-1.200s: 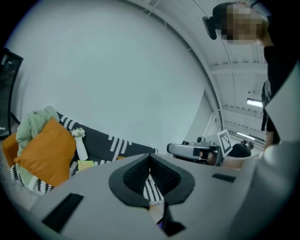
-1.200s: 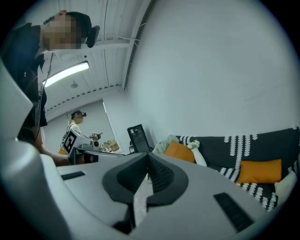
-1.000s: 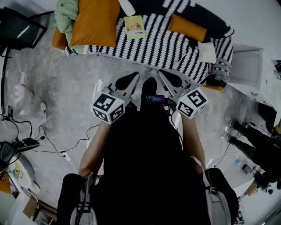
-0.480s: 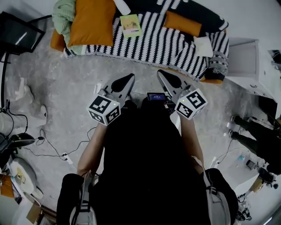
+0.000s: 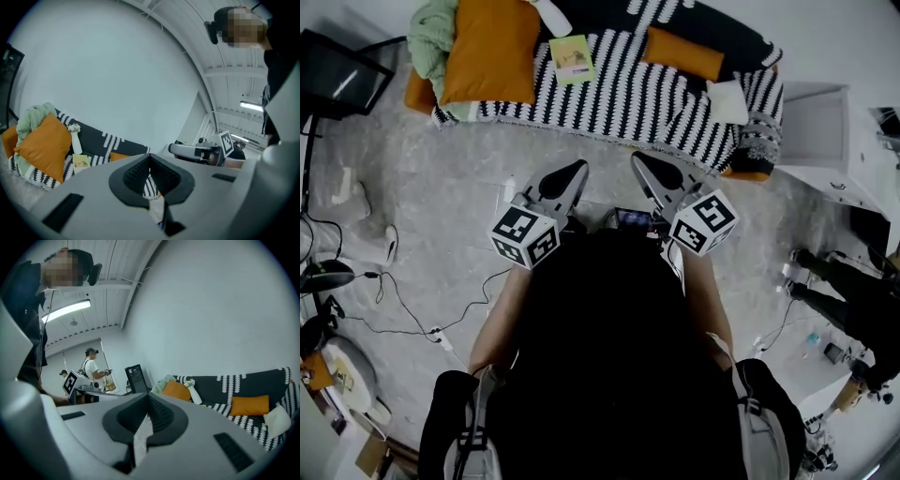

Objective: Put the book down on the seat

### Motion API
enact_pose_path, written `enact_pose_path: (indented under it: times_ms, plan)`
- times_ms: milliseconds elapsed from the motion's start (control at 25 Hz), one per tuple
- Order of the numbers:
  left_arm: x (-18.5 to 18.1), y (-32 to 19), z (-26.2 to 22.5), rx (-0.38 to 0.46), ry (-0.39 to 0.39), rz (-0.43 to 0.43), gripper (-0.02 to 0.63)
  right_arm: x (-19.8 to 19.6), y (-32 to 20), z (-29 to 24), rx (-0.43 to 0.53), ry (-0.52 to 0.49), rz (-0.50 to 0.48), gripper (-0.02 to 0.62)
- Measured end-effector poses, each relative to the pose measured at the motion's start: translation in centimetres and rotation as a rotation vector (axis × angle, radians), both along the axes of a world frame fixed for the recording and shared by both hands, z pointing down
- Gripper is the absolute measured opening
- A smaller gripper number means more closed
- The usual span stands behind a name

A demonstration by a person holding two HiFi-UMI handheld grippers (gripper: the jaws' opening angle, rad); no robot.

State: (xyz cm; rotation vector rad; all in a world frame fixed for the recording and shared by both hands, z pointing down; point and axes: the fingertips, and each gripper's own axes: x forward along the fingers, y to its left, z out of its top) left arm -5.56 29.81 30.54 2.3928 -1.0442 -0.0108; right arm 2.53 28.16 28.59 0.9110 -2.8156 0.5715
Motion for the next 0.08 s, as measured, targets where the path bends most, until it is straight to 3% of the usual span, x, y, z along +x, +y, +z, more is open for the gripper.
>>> enact_pose_path:
  times_ms: [80]
  plan:
    - [0.04, -0.28, -0.07, -0.005, 0.013, -0.011, 0.012, -0.15, -0.16, 0.01, 0.000, 0.002, -0.005, 0.015]
